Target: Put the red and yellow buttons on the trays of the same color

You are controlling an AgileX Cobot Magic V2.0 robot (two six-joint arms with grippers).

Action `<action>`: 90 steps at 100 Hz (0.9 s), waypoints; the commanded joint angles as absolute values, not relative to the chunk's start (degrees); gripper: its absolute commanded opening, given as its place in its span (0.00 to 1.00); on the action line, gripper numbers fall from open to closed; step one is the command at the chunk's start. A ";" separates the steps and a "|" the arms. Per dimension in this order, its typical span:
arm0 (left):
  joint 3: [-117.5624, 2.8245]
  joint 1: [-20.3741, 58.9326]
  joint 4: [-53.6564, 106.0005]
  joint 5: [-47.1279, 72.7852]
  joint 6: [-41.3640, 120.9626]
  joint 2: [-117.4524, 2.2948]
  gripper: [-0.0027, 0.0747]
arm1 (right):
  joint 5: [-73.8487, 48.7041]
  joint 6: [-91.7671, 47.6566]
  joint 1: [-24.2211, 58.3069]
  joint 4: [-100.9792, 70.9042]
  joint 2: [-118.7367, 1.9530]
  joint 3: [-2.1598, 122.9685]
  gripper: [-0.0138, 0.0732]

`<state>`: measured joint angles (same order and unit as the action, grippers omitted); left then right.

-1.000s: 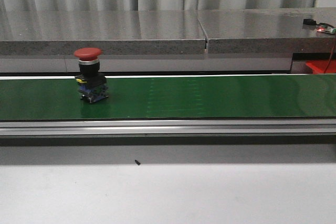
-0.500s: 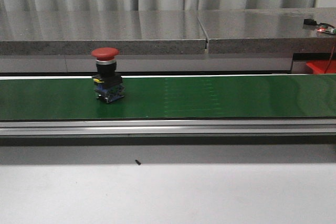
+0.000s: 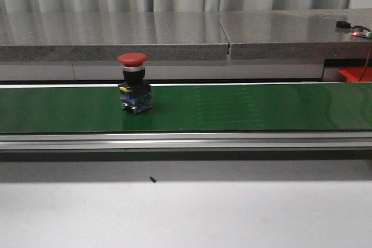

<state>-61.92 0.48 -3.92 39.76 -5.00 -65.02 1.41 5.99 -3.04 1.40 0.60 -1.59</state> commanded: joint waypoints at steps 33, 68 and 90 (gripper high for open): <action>-40.29 1.21 -2.72 28.82 -5.02 -37.98 0.76 | 5.92 6.00 -3.34 1.94 1.68 -0.63 0.08; -28.11 1.21 -2.63 27.64 -5.02 -26.29 0.48 | 5.92 6.00 -3.34 1.94 1.68 -0.63 0.08; -27.97 1.21 -2.49 26.15 -5.02 -25.82 0.26 | 5.92 6.00 -3.34 1.94 1.68 -0.63 0.08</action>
